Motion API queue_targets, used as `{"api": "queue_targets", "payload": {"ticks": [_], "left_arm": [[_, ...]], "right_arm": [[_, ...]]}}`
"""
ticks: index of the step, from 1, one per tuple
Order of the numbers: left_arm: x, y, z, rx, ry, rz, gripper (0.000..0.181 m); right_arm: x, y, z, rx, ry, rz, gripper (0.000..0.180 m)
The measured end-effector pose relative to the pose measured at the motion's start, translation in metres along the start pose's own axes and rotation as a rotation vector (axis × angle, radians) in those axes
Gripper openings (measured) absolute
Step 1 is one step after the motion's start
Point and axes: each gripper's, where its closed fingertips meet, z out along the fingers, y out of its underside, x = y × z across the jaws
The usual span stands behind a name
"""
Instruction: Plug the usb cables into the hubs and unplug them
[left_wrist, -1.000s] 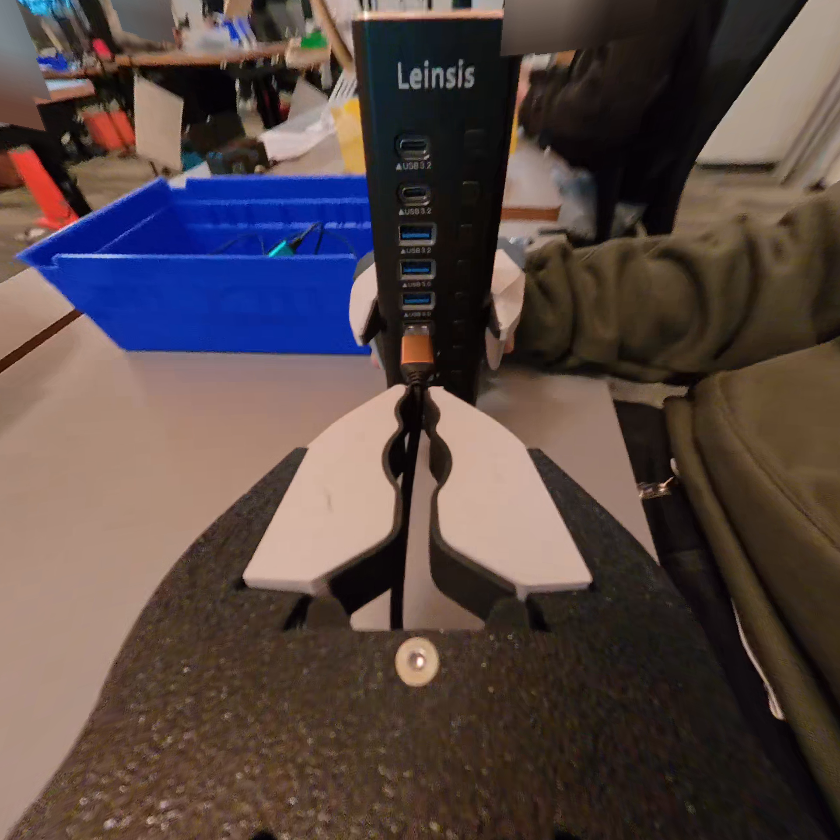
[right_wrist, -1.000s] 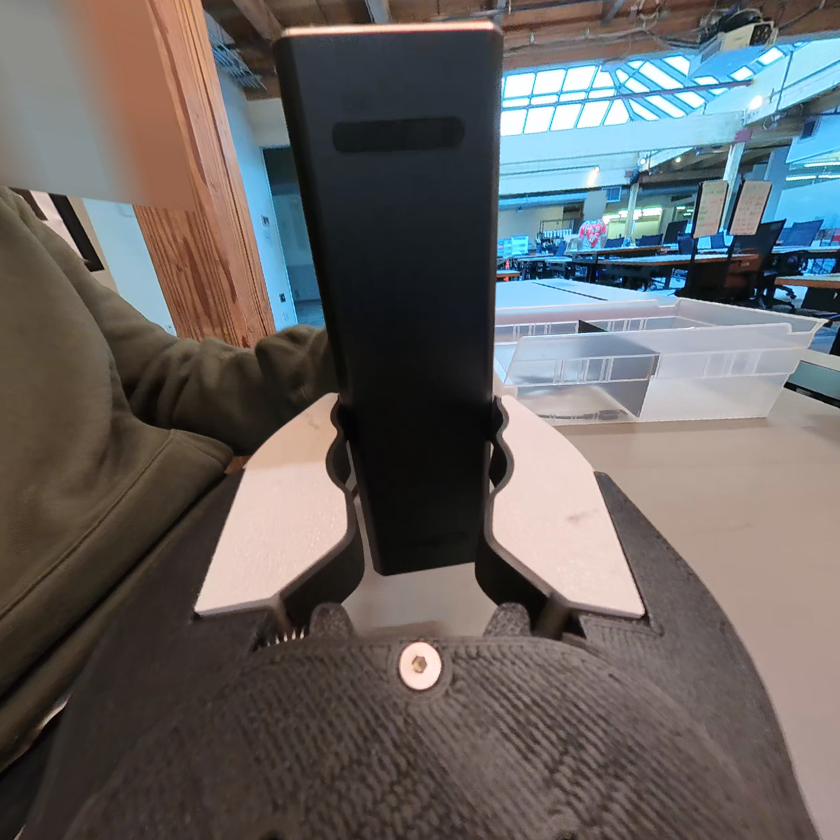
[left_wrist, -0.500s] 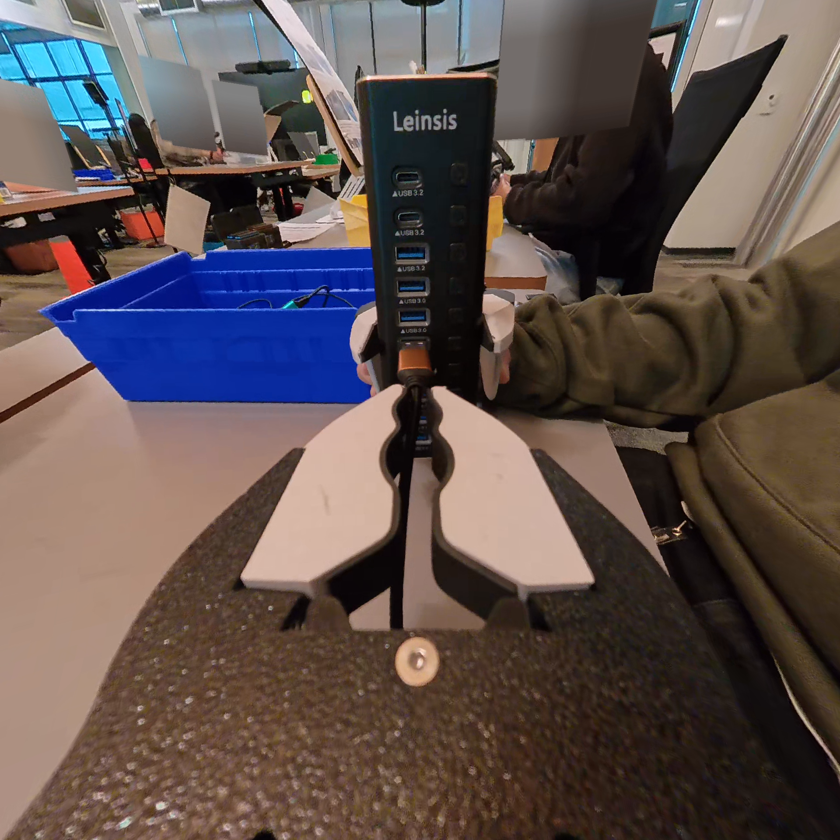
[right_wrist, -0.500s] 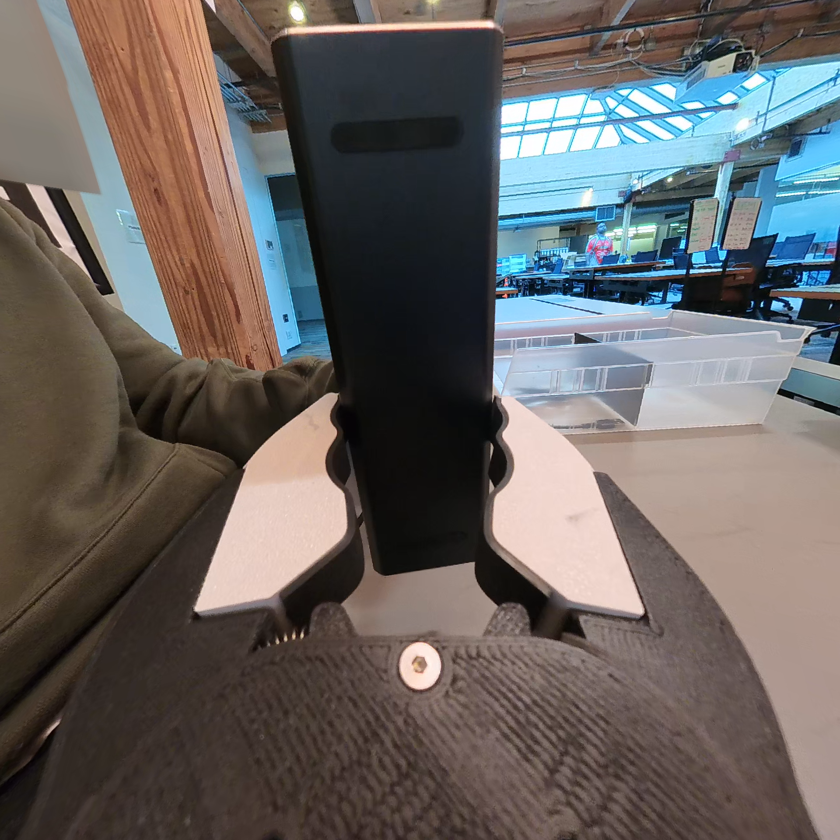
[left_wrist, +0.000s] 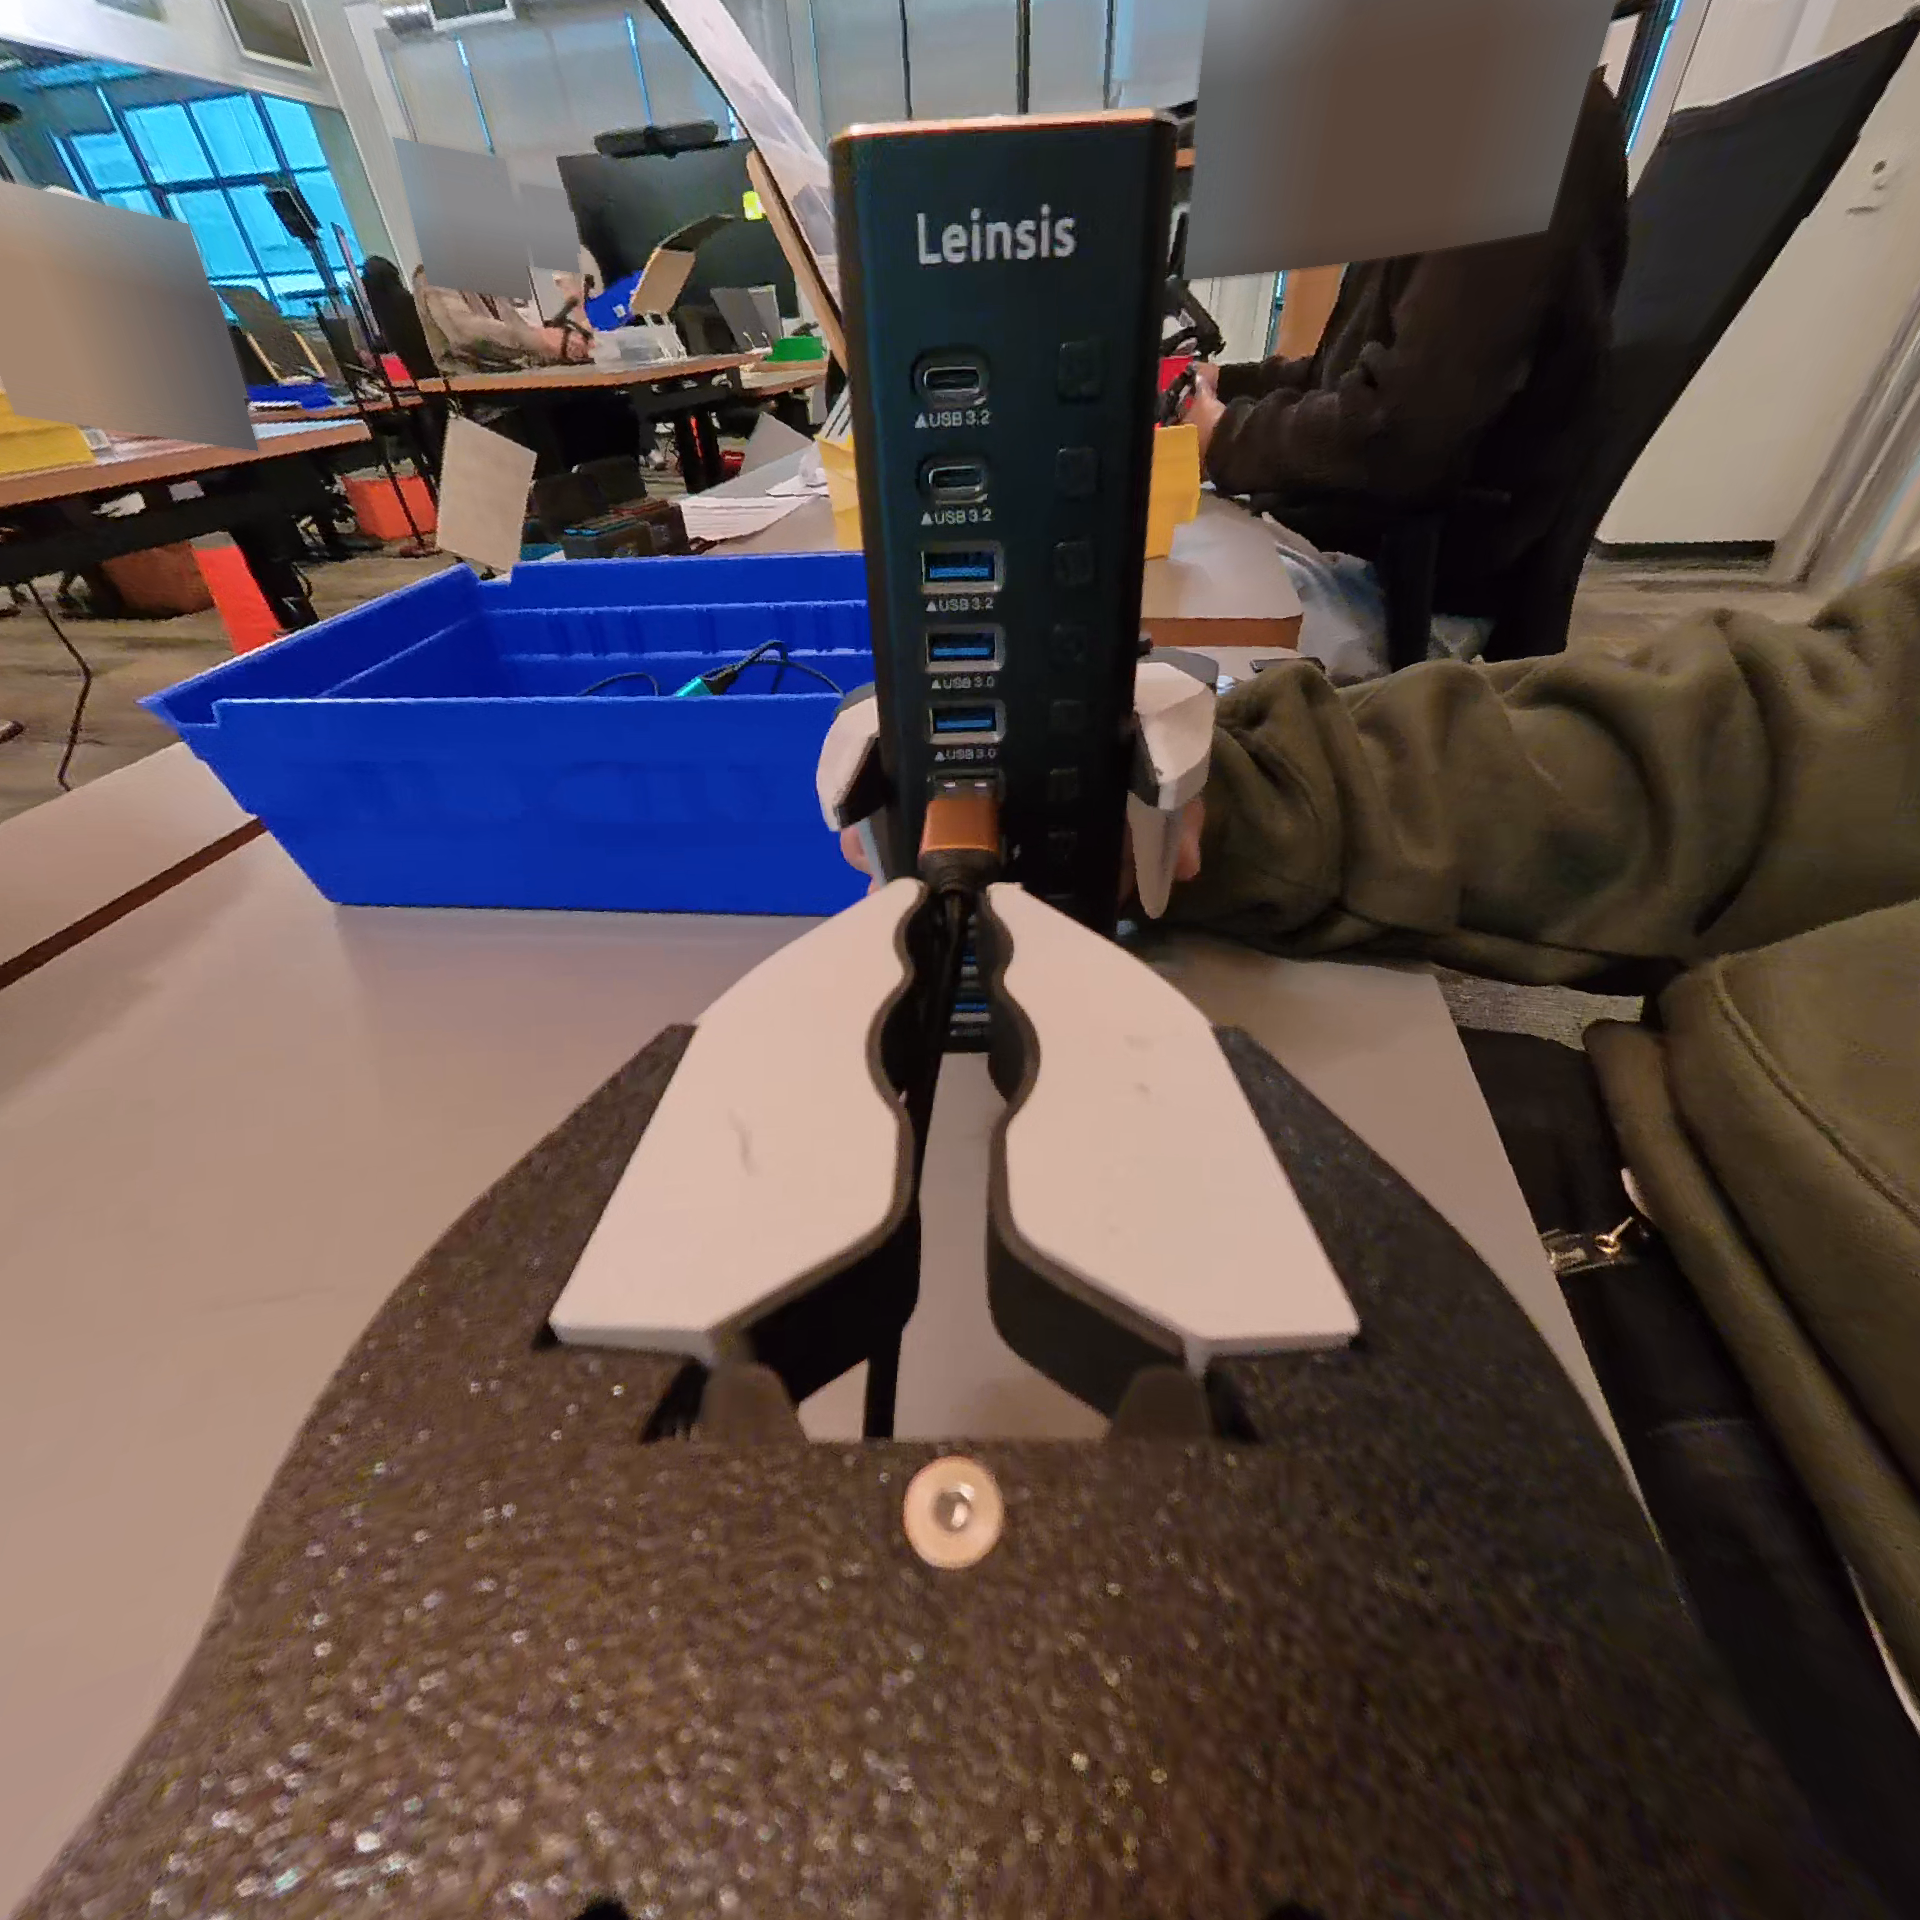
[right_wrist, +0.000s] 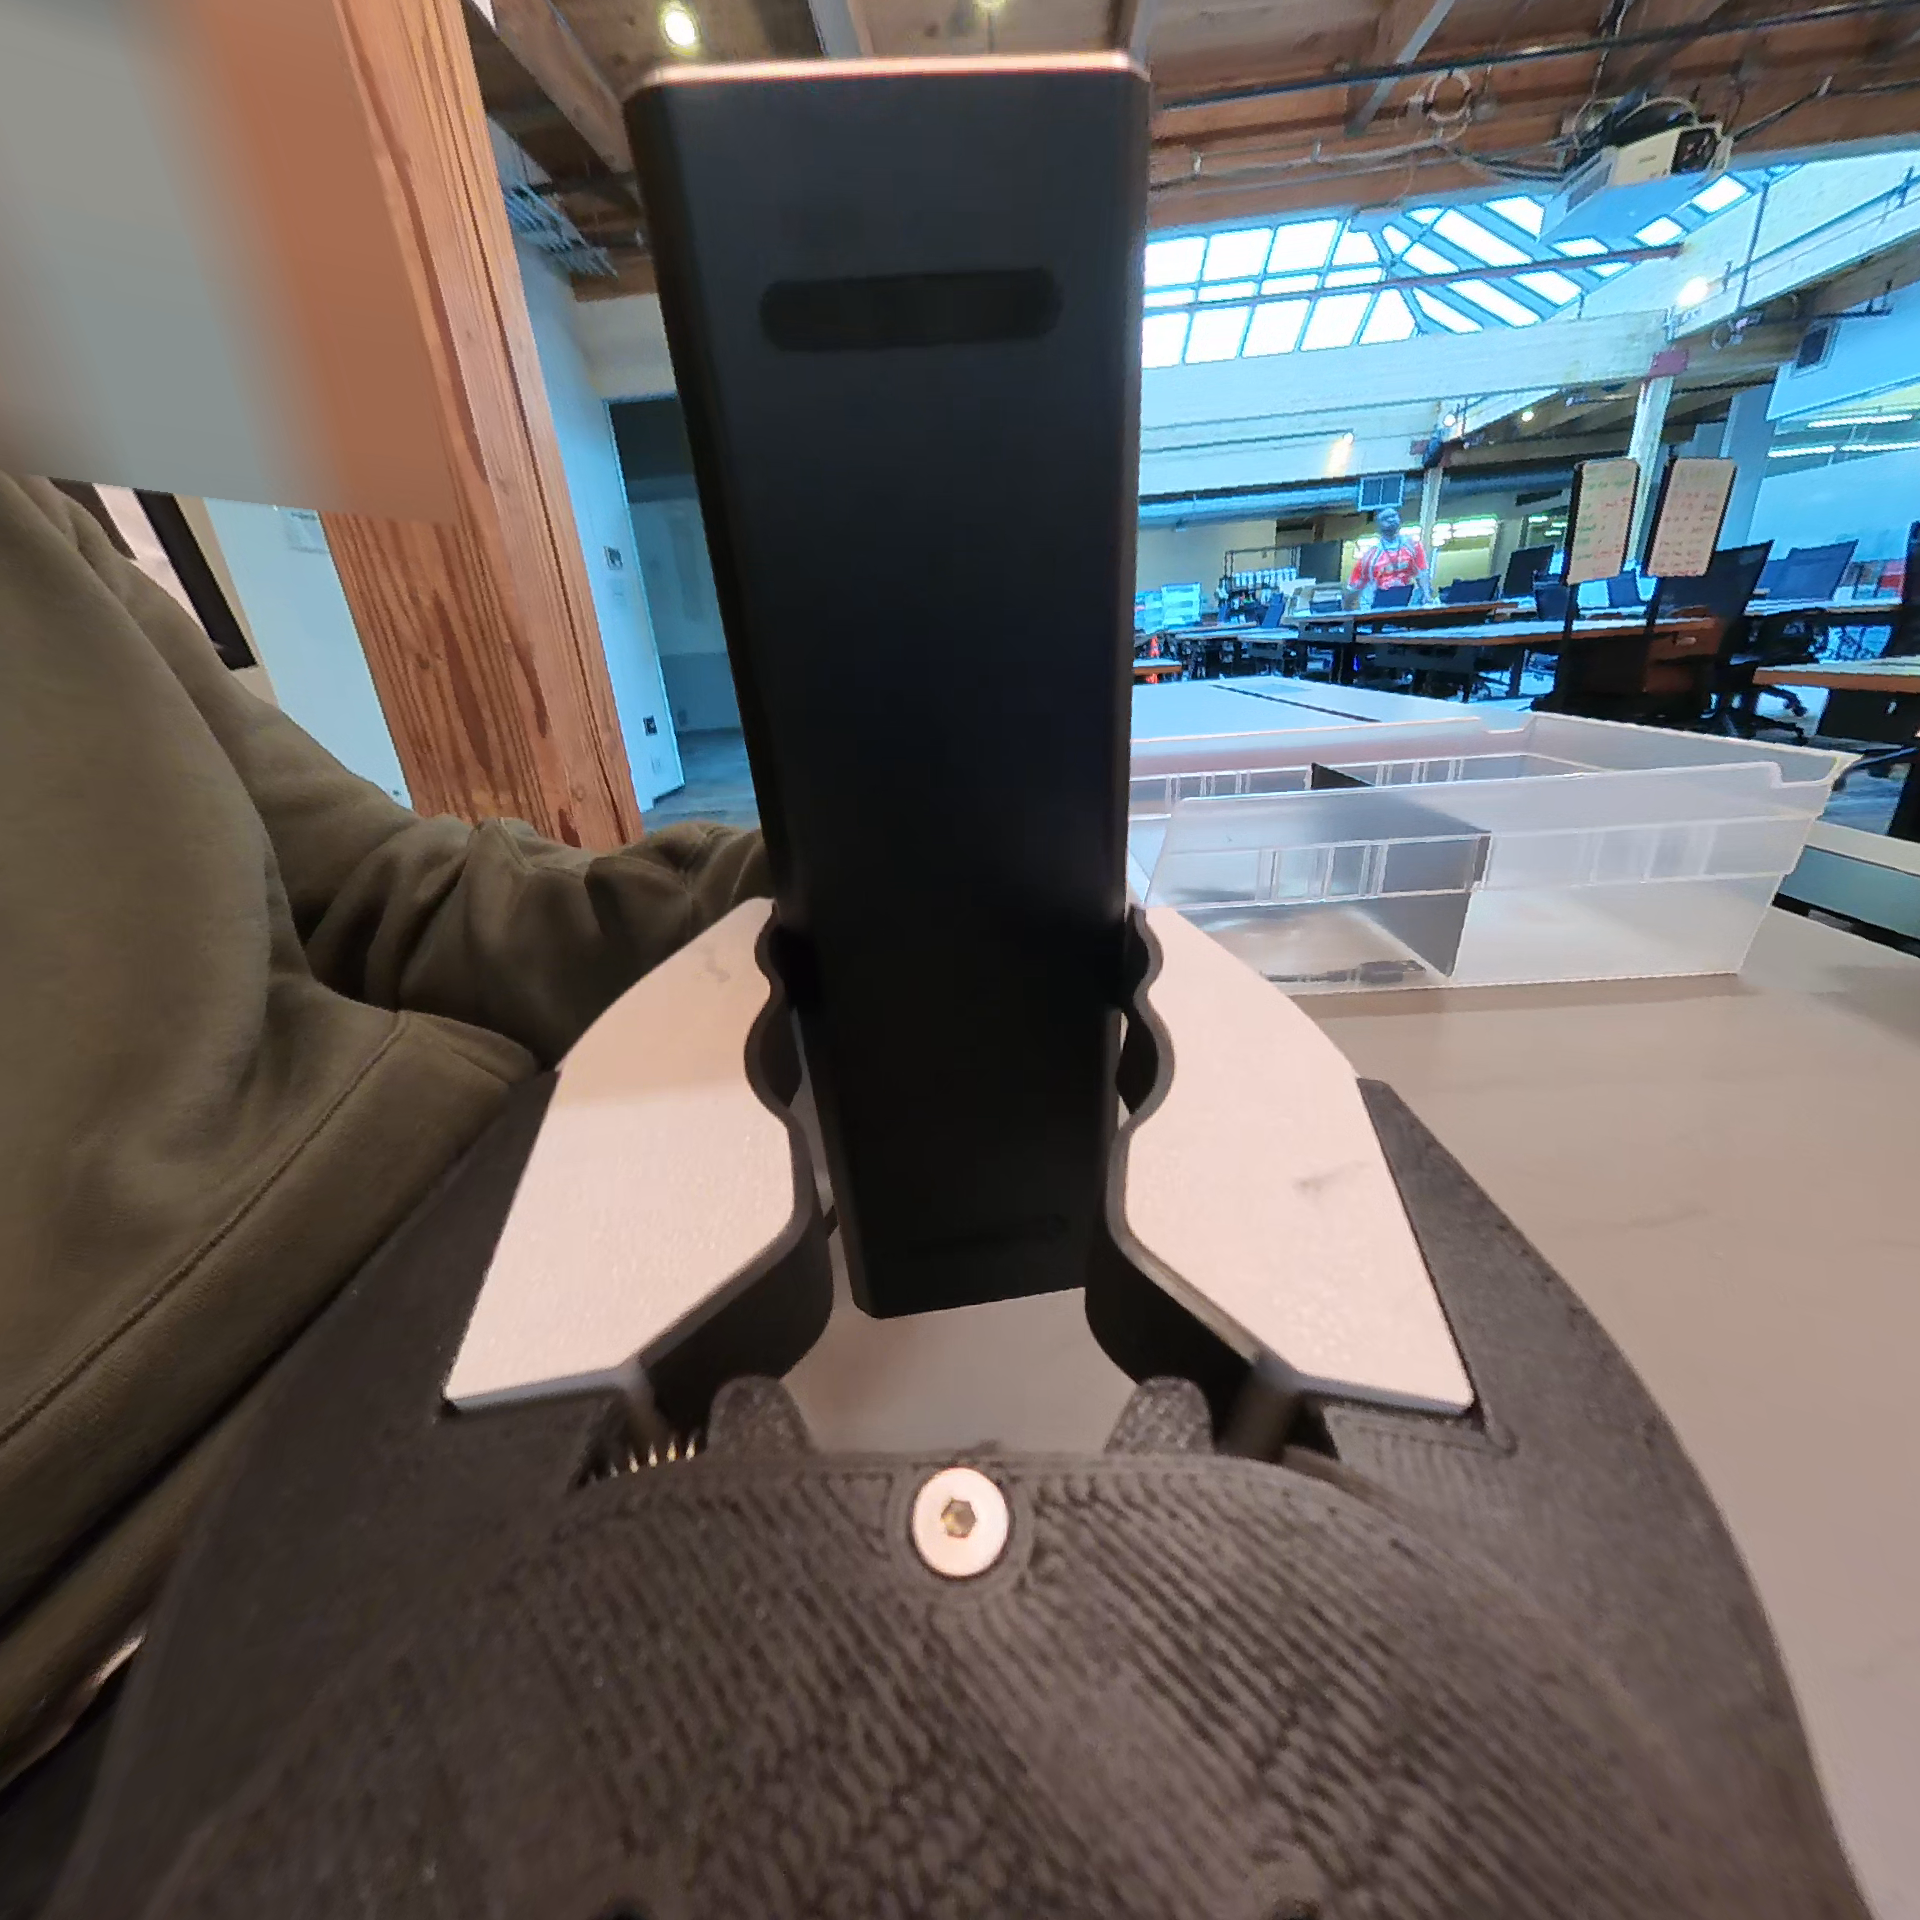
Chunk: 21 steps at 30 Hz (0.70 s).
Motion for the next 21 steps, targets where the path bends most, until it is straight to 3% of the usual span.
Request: {"api": "queue_targets", "payload": {"ticks": [12, 21], "left_arm": [[-0.004, -0.003, -0.001, -0.094, -0.081, 0.105, 0.006], [-0.003, 0.005, -0.021, -0.259, -0.059, 0.164, 0.006]], "right_arm": [[0.002, 0.003, 0.003, -0.022, 0.011, 0.009, 0.061], [-0.002, 0.029, 0.02, -0.219, 0.034, -0.068, 0.061]]}}
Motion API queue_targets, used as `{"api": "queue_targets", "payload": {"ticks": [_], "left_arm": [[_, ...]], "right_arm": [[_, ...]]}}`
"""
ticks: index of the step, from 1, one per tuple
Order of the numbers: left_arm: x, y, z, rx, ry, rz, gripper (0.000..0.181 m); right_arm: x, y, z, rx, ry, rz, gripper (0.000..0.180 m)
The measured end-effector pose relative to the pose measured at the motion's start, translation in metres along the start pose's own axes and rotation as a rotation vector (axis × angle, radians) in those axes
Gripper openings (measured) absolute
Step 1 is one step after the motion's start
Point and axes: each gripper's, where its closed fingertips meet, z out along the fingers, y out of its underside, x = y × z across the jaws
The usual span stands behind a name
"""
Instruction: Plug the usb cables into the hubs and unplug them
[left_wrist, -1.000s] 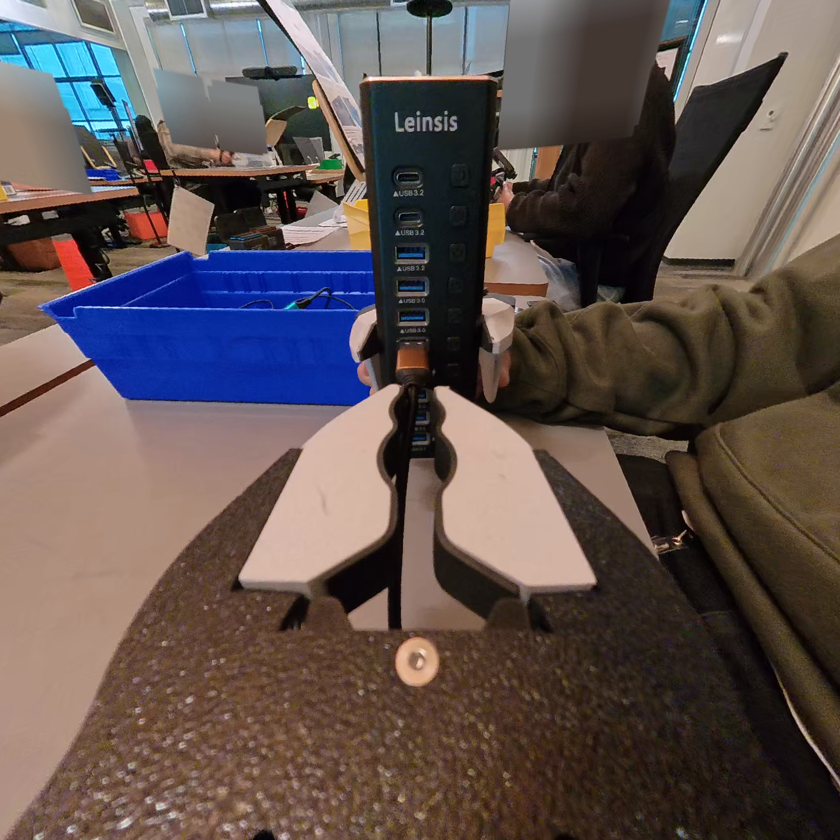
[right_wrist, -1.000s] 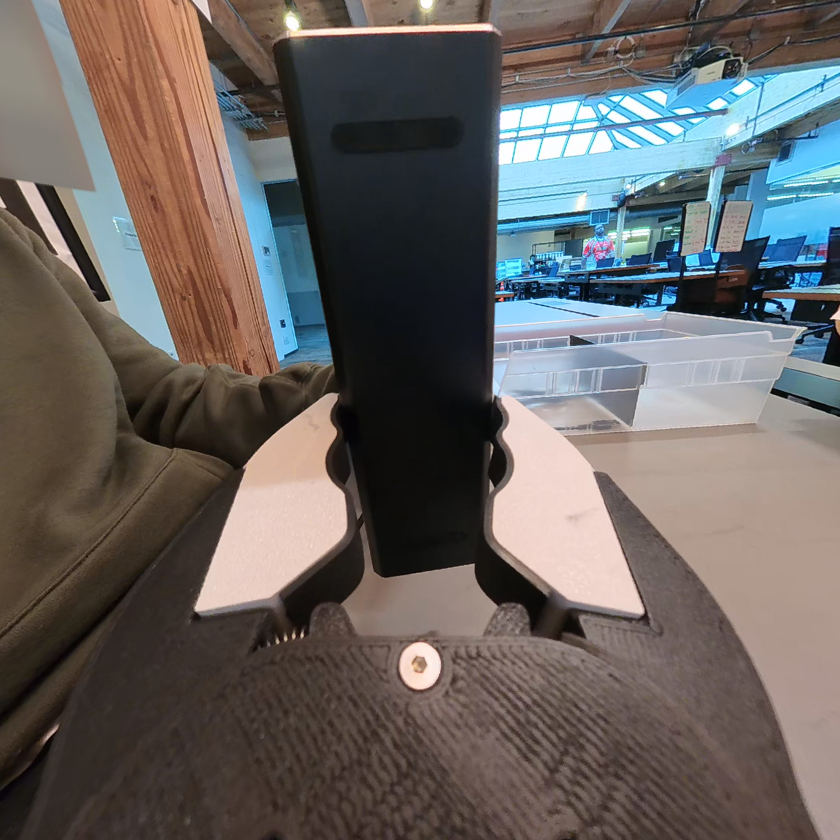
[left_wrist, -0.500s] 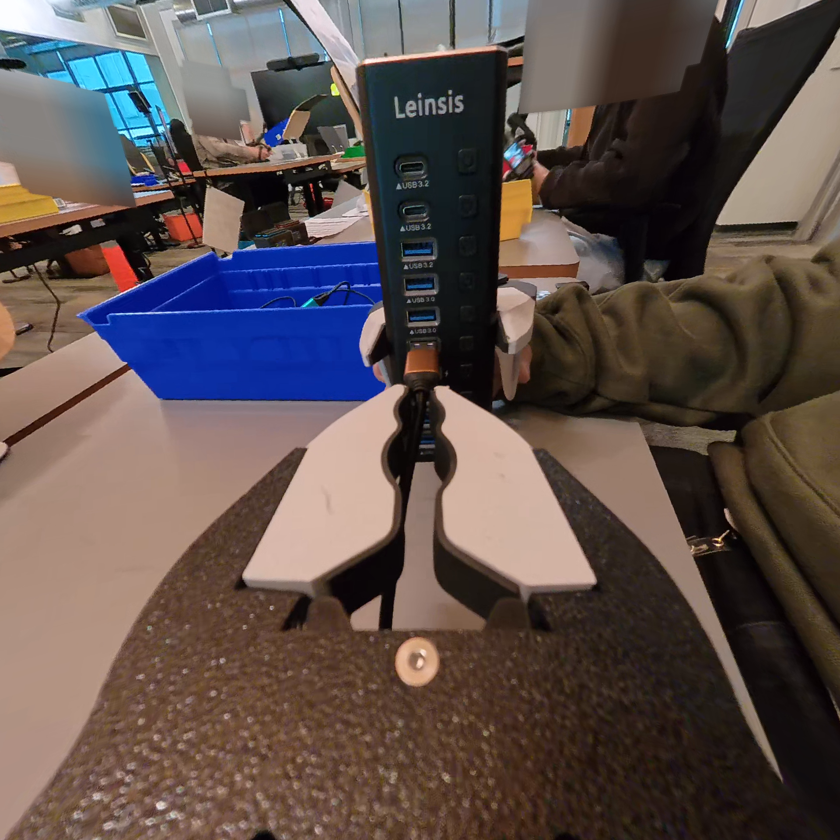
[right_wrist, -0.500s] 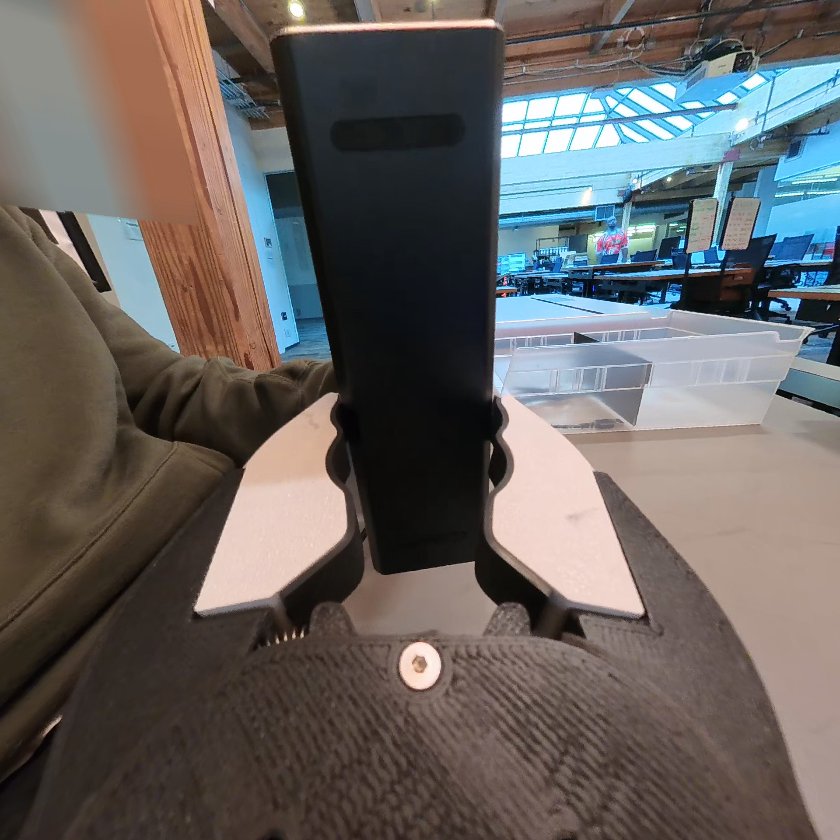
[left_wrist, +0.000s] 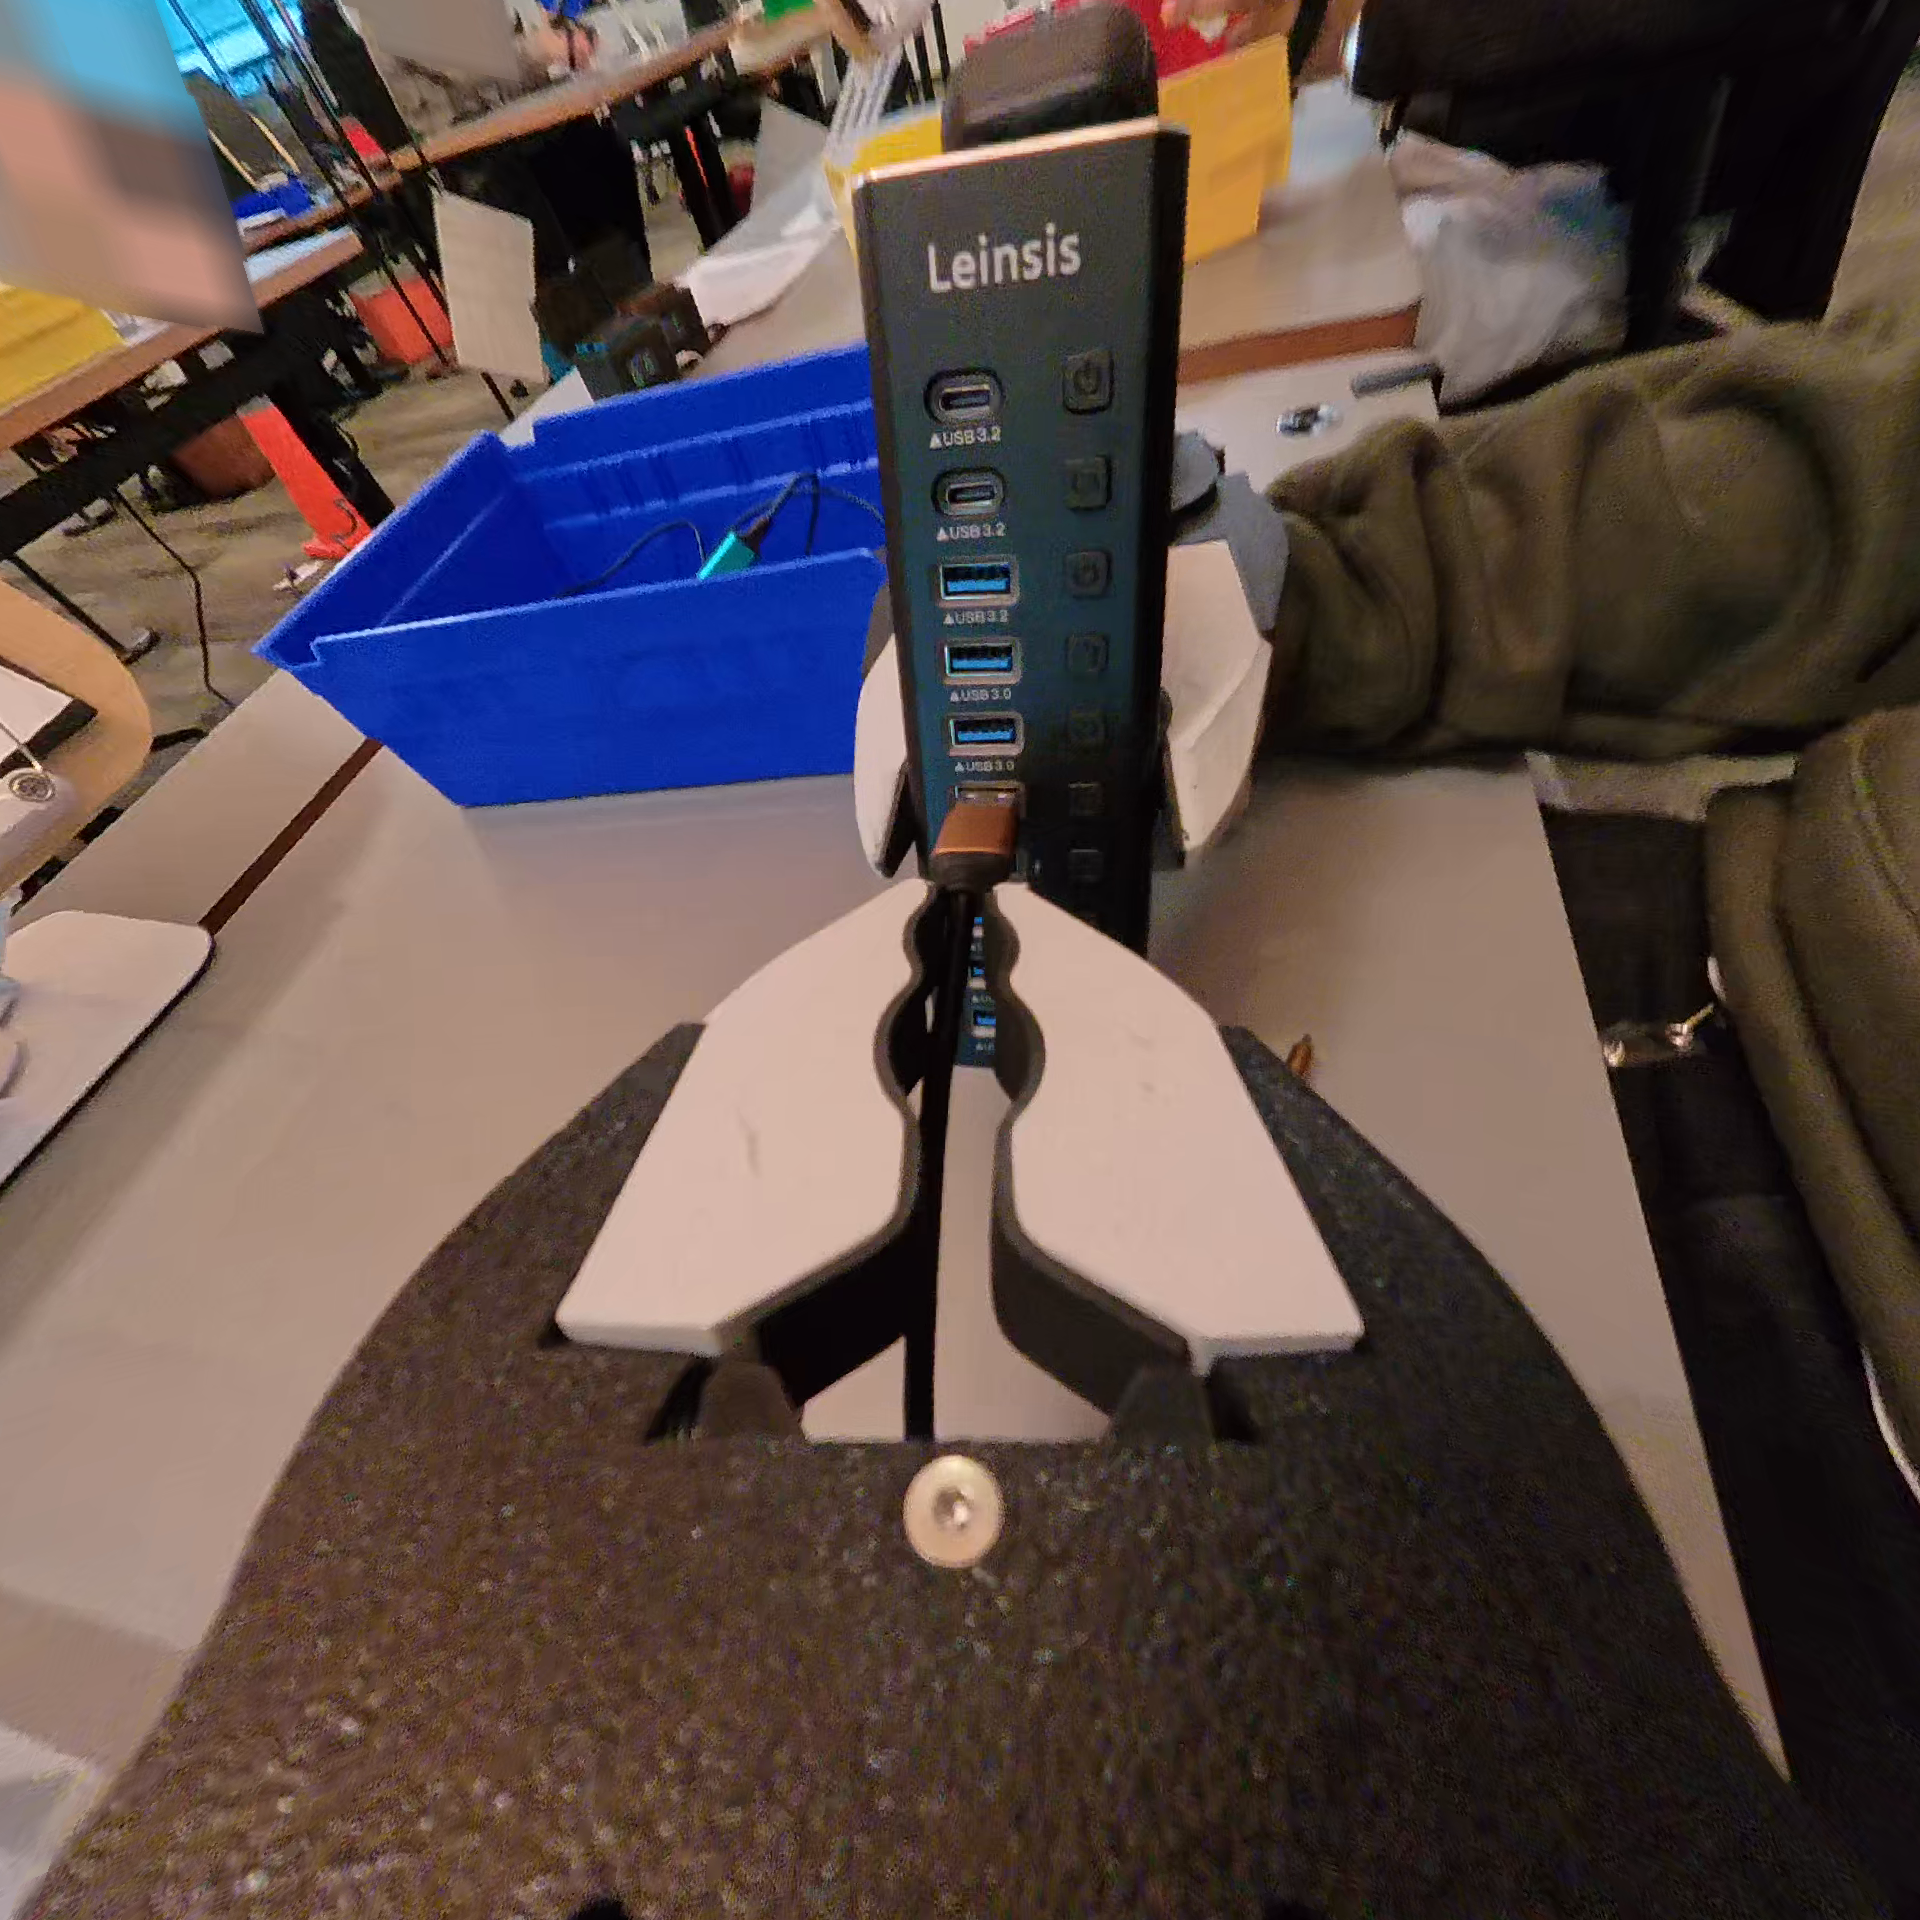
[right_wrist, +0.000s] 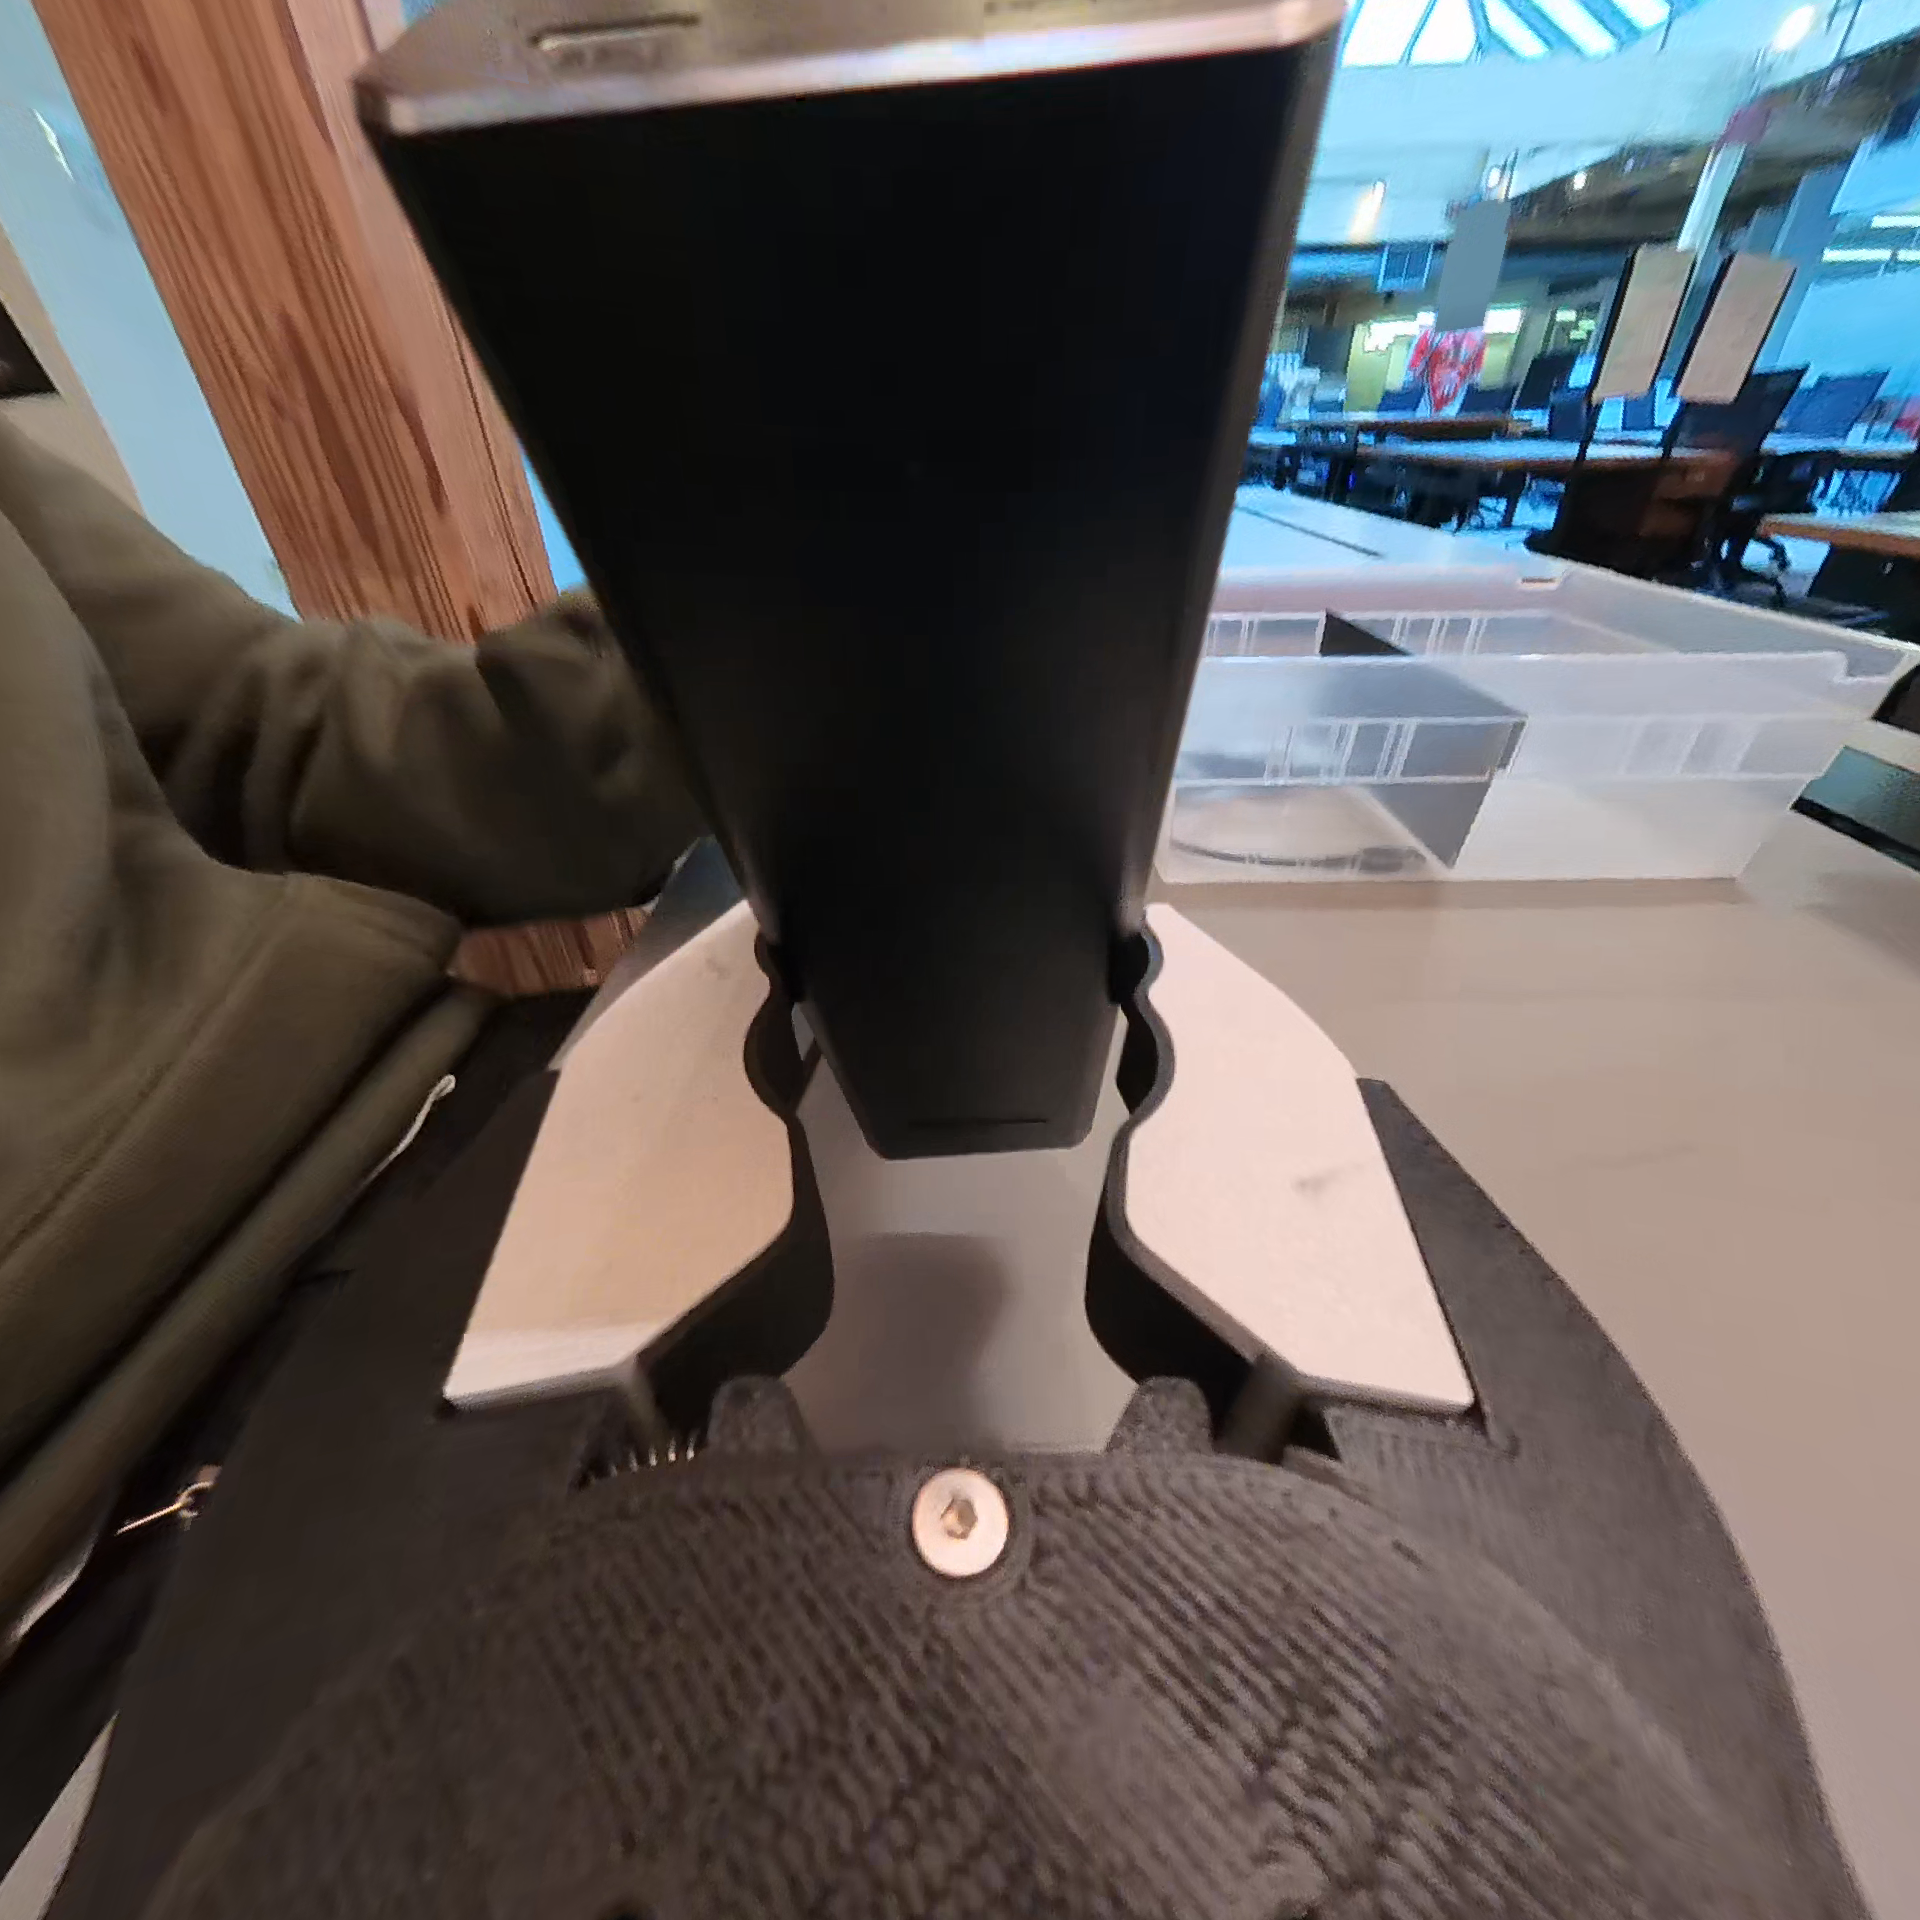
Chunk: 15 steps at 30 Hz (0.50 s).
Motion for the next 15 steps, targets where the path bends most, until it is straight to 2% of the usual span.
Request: {"api": "queue_targets", "payload": {"ticks": [5, 15], "left_arm": [[0.0026, 0.0023, 0.001, 0.051, 0.039, -0.035, 0.01], [0.0052, 0.0103, 0.0061, 0.003, 0.046, -0.017, 0.012]], "right_arm": [[0.0002, 0.0, 0.0, 0.0, 0.001, 0.003, 0.061], [-0.0017, 0.0027, 0.0019, -0.023, -0.016, 0.005, 0.061]]}}
